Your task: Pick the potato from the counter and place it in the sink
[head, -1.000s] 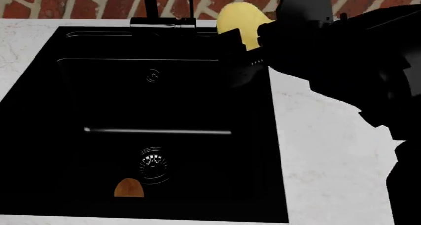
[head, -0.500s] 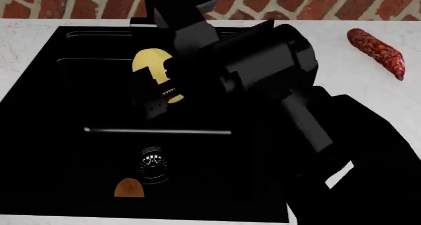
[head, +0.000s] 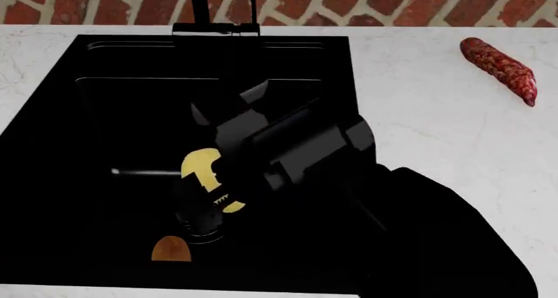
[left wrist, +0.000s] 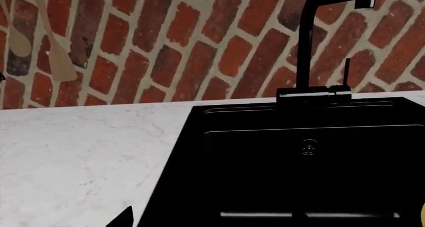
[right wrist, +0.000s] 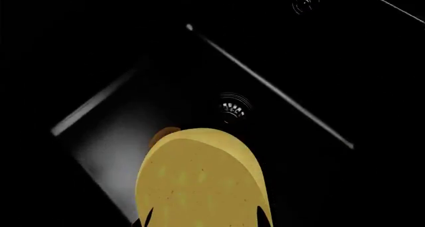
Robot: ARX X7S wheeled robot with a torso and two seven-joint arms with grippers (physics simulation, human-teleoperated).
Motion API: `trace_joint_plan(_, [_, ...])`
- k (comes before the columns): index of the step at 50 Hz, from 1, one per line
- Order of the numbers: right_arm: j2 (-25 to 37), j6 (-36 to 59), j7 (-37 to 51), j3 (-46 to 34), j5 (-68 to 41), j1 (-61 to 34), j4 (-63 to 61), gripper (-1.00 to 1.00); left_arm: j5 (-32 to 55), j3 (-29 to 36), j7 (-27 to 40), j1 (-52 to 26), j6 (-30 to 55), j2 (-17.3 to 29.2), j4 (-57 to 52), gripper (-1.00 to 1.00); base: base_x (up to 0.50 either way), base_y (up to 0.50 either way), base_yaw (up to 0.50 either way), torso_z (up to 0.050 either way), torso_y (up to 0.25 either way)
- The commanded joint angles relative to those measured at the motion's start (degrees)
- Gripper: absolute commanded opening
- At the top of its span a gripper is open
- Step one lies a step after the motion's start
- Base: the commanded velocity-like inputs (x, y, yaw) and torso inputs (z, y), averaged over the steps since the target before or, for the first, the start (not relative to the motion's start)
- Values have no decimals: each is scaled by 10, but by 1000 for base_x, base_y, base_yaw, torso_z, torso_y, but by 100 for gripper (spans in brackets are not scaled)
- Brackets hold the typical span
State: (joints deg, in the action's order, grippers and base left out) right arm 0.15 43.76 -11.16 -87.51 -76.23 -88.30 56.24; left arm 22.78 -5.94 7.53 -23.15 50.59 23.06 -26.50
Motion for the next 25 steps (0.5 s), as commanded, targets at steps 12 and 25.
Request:
trace_joint_plan(12, [-1, 24, 6, -10, 6, 35, -5, -100, 0, 1, -1, 13, -14, 1, 6, 100, 0, 0, 0, 0, 0])
trace_joint_plan(25, [-1, 21, 25, -9, 9, 33, -2, 100, 1, 0, 0, 17, -21, 0, 13, 100, 0, 0, 0, 0, 0])
